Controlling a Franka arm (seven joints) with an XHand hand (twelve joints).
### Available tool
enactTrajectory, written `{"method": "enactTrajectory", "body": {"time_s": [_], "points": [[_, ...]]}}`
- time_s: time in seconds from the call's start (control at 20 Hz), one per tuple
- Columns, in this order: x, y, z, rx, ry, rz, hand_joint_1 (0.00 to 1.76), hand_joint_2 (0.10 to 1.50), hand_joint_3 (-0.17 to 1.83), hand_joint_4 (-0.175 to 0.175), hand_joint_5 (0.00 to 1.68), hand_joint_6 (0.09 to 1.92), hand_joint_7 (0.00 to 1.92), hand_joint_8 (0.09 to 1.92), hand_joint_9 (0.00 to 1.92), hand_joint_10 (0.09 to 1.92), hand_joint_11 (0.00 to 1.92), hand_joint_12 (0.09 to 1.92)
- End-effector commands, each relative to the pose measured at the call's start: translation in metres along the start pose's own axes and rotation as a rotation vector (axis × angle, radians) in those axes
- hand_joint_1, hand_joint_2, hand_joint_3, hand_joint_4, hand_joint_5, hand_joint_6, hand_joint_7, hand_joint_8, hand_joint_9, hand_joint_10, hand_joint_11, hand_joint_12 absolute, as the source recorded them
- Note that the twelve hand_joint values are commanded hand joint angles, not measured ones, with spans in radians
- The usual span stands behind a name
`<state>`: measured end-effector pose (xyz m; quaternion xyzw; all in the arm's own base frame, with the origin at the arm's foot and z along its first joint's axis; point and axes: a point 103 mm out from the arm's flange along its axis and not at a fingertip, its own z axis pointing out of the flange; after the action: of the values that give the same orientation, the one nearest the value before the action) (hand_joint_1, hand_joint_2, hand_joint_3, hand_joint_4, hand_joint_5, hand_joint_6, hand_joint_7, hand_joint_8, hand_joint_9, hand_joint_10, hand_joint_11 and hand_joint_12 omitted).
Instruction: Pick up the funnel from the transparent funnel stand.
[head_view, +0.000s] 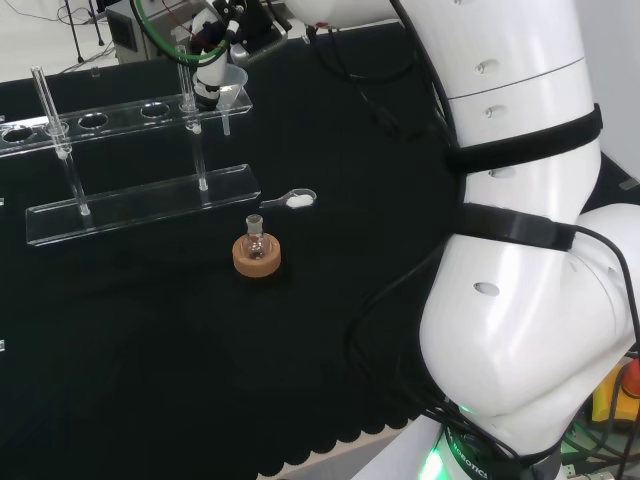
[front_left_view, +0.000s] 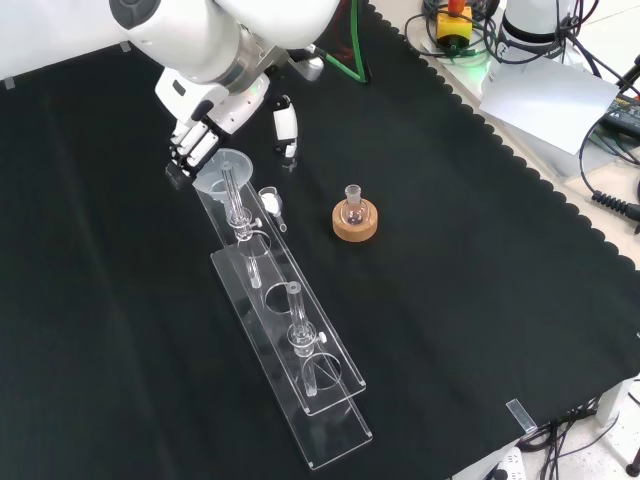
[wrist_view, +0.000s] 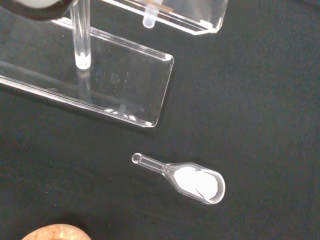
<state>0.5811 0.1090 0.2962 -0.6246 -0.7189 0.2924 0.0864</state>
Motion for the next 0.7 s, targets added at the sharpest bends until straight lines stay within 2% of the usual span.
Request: {"method": "enactTrajectory", "body": {"time_s": [0.05,0.7], "points": [[-0.008,0.01,0.0,0.001,0.007,-0.001,0.7,0.64,0.4,-0.04,0.04,0.09,0.0,0.42,0.09,0.93,0.49,1.39],[-0.013,0.023,0.008,0.024,0.006,-0.01,0.7,0.63,0.46,-0.039,0.08,0.09,0.0,0.52,0.14,0.9,0.51,1.37]]}}
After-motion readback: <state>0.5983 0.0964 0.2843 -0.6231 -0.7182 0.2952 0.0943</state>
